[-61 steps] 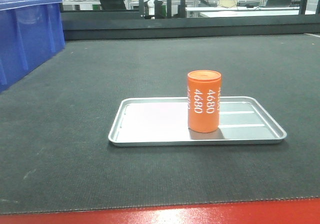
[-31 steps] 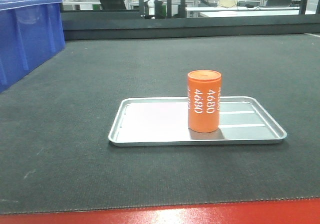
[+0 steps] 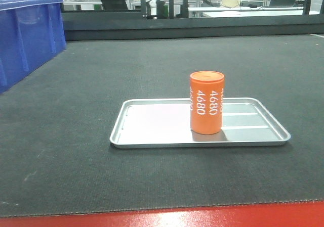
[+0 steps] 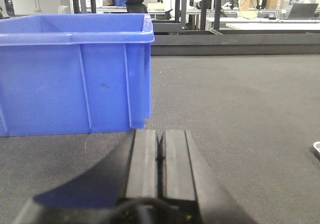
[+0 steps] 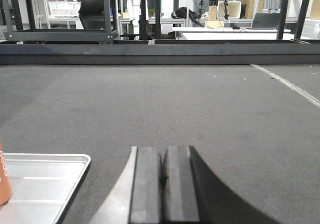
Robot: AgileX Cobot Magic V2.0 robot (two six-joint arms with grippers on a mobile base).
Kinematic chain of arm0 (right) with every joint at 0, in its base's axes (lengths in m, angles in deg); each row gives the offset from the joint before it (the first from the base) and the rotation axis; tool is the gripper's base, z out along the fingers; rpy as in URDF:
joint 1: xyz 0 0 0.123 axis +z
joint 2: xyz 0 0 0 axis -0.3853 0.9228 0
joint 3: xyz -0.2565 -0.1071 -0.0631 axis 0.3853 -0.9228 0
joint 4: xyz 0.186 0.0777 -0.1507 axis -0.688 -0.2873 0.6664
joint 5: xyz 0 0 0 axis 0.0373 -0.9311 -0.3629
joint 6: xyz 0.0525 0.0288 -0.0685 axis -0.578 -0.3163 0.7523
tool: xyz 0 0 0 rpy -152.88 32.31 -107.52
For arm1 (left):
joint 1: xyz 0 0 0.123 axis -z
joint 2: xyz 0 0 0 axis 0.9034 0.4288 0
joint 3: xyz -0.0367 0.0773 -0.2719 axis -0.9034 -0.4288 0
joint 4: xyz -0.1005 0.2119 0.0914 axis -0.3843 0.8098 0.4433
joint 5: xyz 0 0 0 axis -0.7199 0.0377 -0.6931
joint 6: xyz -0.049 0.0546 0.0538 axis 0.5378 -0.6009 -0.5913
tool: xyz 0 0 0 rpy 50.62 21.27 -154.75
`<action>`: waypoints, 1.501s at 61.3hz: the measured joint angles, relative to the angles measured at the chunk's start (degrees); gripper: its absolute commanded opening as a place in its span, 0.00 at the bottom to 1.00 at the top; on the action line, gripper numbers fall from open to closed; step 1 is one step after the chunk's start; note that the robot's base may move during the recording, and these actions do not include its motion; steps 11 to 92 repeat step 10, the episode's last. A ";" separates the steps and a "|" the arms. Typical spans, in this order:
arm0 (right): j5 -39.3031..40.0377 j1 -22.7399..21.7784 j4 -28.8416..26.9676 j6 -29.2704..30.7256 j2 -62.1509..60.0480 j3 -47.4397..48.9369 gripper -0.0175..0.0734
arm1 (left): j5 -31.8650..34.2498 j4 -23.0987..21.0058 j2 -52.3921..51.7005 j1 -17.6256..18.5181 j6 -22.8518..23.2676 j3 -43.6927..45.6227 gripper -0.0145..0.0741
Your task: Grab orange capacitor from left shelf to right conveyor
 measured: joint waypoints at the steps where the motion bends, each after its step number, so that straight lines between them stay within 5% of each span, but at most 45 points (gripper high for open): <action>1: 0.00 0.00 0.00 0.00 0.00 0.00 0.25 | 0.00 0.00 0.00 0.00 0.00 0.00 0.05; 92: 0.00 0.00 0.00 0.09 0.00 0.00 0.25 | 0.00 0.00 0.00 0.00 0.00 0.00 0.05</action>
